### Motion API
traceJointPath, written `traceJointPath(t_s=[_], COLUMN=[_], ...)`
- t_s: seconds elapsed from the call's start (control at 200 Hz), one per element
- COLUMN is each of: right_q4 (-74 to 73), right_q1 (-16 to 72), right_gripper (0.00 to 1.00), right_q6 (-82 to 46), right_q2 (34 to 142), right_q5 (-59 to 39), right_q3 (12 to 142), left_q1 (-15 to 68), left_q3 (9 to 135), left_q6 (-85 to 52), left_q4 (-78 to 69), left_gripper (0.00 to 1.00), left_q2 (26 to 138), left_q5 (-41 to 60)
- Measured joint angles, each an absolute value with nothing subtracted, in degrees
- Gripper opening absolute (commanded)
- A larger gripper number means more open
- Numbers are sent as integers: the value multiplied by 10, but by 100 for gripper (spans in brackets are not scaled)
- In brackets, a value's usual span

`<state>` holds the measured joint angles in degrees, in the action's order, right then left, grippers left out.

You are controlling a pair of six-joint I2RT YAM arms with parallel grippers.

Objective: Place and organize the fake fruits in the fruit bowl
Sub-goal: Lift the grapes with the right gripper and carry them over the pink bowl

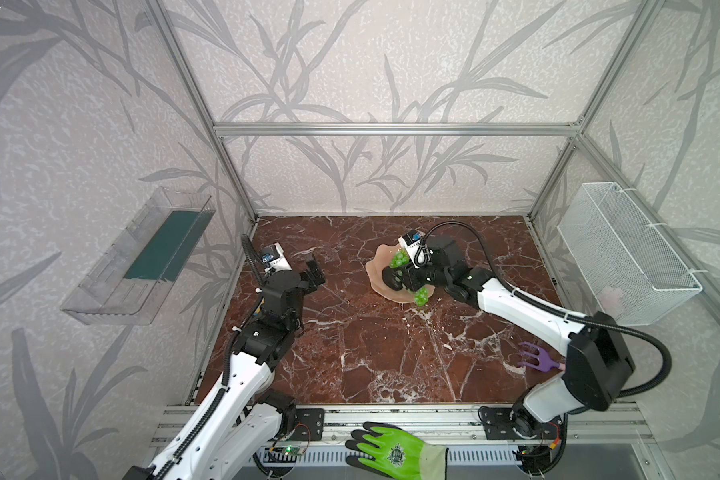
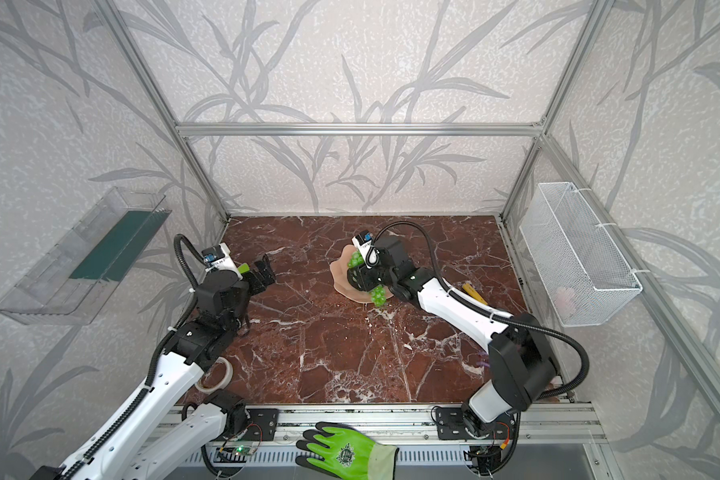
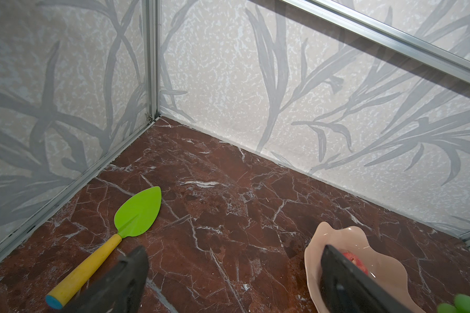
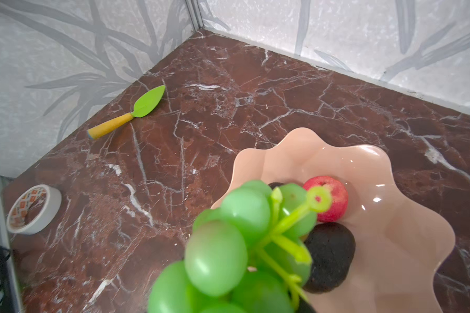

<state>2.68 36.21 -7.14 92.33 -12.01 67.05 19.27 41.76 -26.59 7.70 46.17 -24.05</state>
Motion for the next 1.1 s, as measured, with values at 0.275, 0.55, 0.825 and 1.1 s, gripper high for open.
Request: traceJointPath(t_s=[0.275,0.55,0.825,1.1], right_q4=[-59,-113,-152,-123], right_q1=[307,285,280,262], right_gripper=[42,79,94,95], right_q6=[-112,-131,-140,-142], right_q2=[1048,1099,1108,1104], right_q5=[-183,-213,-220,-209], right_q3=[678,682,693,720], left_q1=[193,193,193,193], left_q3=[418,418,418,418], left_q6=[-266,-266,-266,-265], left_q4=[77,77,77,77], left_gripper=[100,100,100,100], left_q2=[458,458,458,458], left_q5=[-241,-241,-244,-249])
